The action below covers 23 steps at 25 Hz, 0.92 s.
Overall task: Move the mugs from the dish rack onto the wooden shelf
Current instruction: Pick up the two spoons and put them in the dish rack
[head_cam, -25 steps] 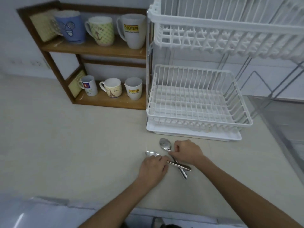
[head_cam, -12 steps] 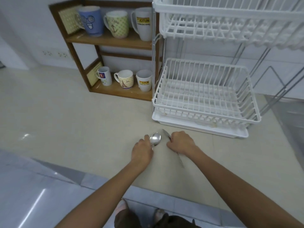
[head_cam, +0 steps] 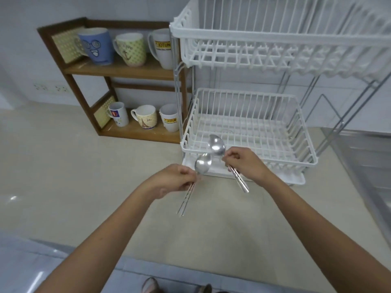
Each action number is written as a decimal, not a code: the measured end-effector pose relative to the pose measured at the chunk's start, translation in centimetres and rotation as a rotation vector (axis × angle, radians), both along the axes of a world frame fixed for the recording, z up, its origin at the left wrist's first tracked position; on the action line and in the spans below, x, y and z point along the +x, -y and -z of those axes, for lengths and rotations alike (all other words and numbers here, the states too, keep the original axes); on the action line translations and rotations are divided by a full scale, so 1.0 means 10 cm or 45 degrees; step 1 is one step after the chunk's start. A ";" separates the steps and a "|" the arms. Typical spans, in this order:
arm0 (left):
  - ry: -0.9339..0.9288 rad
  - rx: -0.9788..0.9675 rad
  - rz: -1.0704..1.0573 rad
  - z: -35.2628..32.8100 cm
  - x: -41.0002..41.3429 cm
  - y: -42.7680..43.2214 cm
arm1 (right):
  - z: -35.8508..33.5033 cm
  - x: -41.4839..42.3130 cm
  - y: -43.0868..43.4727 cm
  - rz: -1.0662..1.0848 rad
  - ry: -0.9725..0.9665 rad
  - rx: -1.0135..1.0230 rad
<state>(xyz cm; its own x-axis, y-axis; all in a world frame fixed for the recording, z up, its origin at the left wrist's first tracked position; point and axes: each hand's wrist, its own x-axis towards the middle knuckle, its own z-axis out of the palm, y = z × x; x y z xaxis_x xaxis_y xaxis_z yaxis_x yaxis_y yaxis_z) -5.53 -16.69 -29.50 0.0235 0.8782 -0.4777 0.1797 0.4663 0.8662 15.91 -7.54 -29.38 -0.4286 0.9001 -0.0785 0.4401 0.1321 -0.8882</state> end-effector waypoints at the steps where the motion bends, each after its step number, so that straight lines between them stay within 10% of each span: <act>1: 0.130 0.008 -0.001 -0.14 0.01 -0.13 | -0.08 0.04 -0.14 0.067 -0.072 0.015; 13: 0.166 -0.034 -0.480 -0.10 0.60 -1.84 | 0.13 0.02 -1.53 0.607 0.056 -0.160; 23: 0.045 -0.116 -0.541 0.32 0.77 -2.20 | 0.40 -0.08 -1.61 0.508 0.221 -0.022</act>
<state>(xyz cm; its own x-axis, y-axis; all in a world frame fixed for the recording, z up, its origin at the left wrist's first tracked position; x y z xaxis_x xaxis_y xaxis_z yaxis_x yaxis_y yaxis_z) 2.16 5.27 -32.66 -0.3135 0.7675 -0.5592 -0.0740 0.5673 0.8202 15.16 8.53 -33.35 -0.0262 0.9905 -0.1349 0.5967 -0.0928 -0.7971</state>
